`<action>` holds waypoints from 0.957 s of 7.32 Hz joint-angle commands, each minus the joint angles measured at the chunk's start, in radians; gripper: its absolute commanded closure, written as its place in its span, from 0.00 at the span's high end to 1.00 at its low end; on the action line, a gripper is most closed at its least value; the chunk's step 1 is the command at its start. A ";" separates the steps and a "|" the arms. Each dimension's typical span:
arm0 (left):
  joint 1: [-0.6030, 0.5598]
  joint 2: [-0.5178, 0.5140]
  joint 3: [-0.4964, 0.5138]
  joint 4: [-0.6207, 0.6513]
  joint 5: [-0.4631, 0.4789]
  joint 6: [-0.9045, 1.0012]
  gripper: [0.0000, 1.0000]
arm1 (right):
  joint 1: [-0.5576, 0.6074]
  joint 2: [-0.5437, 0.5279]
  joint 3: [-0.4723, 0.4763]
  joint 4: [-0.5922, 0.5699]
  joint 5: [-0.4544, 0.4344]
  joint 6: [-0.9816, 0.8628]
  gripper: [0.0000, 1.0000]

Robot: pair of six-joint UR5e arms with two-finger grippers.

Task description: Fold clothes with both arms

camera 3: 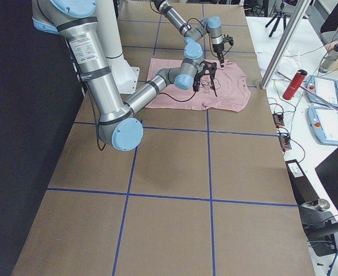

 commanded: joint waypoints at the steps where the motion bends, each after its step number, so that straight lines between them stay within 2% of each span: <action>1: 0.033 0.101 -0.209 0.015 -0.007 -0.023 0.84 | -0.132 0.022 0.024 -0.011 -0.180 0.197 1.00; 2: 0.040 0.149 -0.271 0.015 -0.007 -0.025 0.84 | -0.214 0.017 0.041 -0.026 -0.273 0.300 0.91; 3: 0.044 0.156 -0.283 0.012 -0.007 -0.031 0.84 | -0.310 0.011 0.108 -0.159 -0.358 0.327 0.87; 4: 0.044 0.156 -0.285 0.009 -0.007 -0.046 0.84 | -0.408 -0.016 0.227 -0.344 -0.426 0.330 0.85; 5: 0.044 0.157 -0.283 0.006 -0.007 -0.047 0.84 | -0.506 -0.021 0.289 -0.475 -0.516 0.421 0.71; 6: 0.046 0.168 -0.285 0.000 -0.007 -0.047 0.84 | -0.573 -0.084 0.312 -0.490 -0.582 0.521 0.63; 7: 0.046 0.171 -0.285 -0.002 -0.007 -0.047 0.84 | -0.619 -0.142 0.337 -0.482 -0.598 0.633 0.63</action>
